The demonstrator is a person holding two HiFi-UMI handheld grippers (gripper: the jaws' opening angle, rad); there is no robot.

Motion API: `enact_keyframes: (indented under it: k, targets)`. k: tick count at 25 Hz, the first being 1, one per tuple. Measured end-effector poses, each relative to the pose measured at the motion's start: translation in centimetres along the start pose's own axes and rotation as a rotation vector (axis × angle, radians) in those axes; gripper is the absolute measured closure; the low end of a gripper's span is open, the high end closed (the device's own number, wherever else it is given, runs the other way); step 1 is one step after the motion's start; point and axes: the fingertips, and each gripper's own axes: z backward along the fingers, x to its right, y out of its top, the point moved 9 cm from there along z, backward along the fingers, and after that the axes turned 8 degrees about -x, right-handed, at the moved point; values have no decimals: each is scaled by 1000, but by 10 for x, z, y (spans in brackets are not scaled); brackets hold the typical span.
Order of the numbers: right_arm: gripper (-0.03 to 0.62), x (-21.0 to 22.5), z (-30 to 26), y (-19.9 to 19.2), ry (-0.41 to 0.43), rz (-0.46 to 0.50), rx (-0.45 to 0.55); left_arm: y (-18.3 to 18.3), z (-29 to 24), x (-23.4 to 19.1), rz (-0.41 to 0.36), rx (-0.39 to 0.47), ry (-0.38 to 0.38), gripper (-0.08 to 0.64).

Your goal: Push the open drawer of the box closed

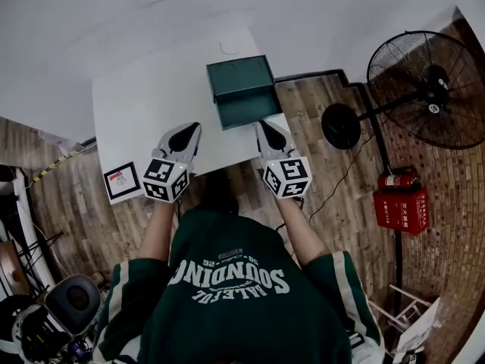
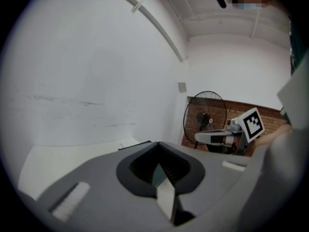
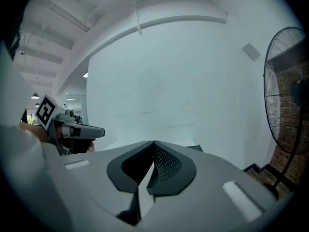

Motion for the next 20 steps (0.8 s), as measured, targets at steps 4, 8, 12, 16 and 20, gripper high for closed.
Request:
enact_keyframes:
  k: [4, 8, 12, 16, 20]
  targets:
    - [591, 18, -18, 4, -8, -7, -19, 9, -26, -12, 10, -9, -12, 508]
    - [591, 29, -35, 1, -13, -20, -53, 9, -45, -23, 30, -34, -20, 508]
    - [591, 37, -47, -16, -18, -36, -108, 0, -62, -30, 46, -79, -39, 508]
    - [591, 39, -54, -43, -22, -66, -173, -14, -72, -35, 68, -128, -61, 508]
    - [591, 39, -58, -72, -28, -81, -241, -26, -81, -37, 71, -169, -86, 508]
